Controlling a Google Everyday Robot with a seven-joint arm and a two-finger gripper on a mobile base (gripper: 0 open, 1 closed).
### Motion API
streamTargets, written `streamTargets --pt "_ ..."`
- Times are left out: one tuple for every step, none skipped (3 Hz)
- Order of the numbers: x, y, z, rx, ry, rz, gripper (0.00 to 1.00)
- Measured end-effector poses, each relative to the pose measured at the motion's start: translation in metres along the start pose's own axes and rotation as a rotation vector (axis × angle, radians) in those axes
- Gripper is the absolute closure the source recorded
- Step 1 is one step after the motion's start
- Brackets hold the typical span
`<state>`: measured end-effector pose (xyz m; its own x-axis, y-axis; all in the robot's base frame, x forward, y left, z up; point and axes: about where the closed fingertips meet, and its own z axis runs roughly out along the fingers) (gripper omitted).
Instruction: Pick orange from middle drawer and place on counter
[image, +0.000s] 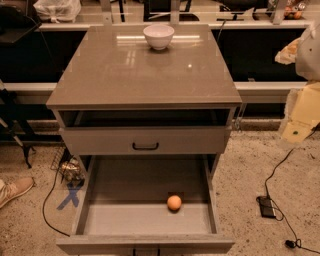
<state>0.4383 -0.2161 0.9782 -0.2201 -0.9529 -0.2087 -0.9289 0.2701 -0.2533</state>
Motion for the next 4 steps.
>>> streamTargets --pt "0.000 0.000 0.000 0.000 0.000 0.000 0.00" --pt "0.008 0.022 0.036 -0.071 -0.060 0.077 0.00" --pt "0.021 0.076 0.119 -0.198 -0.232 0.316 0.00" --pt "0.021 0.075 0.118 -0.196 -0.230 0.312 0.00"
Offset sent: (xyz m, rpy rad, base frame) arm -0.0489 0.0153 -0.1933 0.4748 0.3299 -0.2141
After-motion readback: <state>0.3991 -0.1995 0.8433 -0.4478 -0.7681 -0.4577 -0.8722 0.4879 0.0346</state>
